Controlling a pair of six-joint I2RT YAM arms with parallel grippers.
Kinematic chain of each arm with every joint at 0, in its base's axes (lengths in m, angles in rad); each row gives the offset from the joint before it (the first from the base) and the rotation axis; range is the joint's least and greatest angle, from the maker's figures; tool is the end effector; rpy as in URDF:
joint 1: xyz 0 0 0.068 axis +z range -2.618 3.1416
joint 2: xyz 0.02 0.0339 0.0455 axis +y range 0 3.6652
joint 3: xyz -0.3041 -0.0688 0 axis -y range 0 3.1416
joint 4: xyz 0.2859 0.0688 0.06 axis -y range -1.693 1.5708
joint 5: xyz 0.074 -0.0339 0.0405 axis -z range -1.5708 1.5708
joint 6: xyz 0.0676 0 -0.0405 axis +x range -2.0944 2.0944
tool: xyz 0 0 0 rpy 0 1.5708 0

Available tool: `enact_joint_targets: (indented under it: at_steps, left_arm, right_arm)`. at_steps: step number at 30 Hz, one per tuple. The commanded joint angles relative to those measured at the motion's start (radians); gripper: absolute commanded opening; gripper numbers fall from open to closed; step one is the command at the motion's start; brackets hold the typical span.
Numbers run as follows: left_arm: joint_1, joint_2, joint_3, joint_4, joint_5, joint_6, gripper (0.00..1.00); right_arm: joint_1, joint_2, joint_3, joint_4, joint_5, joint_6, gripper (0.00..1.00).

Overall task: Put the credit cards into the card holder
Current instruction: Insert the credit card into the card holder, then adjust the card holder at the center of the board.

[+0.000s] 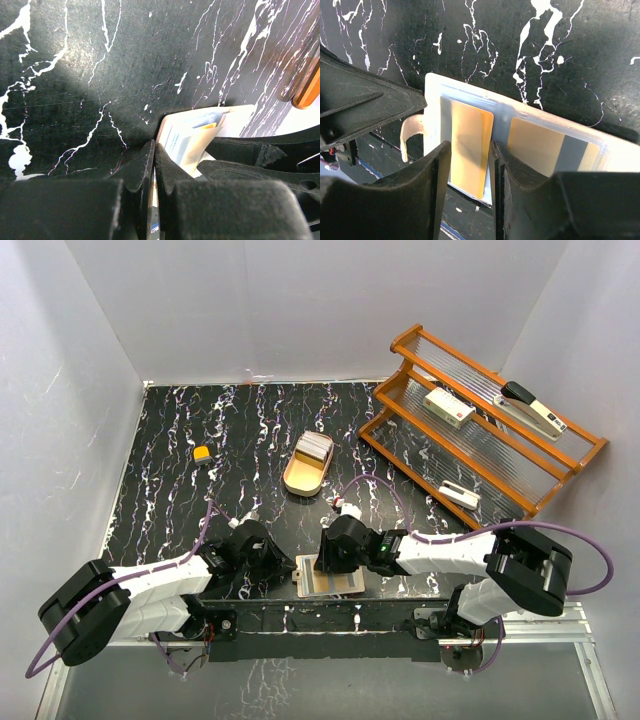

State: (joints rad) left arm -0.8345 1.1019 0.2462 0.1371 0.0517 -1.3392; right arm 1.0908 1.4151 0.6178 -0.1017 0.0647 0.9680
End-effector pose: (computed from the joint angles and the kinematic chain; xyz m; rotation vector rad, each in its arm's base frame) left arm 0.1464 -0.1667 0.1151 -0.6159 2.5101 -1.0694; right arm 0.1441 0.2672 0.1406 -0.1324 2.6404 0.7469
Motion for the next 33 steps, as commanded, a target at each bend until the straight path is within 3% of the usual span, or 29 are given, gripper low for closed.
enact_joint_targets:
  at_steps: [1, 4, 6, 14, 22, 33]
  left_arm:
    - [-0.006, 0.003, -0.010, -0.067, -0.031, 0.005, 0.00]
    - [-0.006, -0.012, -0.010, -0.080, -0.041, 0.005, 0.00]
    - [-0.006, -0.016, -0.010, -0.080, -0.048, 0.005, 0.00]
    - [-0.006, -0.041, 0.005, -0.127, -0.065, 0.009, 0.00]
    - [-0.006, -0.036, 0.011, -0.129, -0.064, 0.012, 0.00]
    - [-0.005, -0.013, 0.084, -0.175, -0.058, 0.074, 0.00]
  right_arm:
    - [0.004, 0.005, 0.027, 0.098, -0.029, 0.008, 0.33]
    - [0.003, -0.003, 0.010, 0.103, -0.016, 0.003, 0.34]
    - [-0.002, -0.014, 0.023, 0.068, 0.023, -0.023, 0.39]
    - [-0.012, -0.158, 0.091, -0.216, 0.146, -0.070, 0.52]
    - [-0.012, -0.227, 0.032, -0.357, 0.228, -0.035, 0.52]
    - [-0.013, -0.158, -0.036, -0.327, 0.230, -0.016, 0.48]
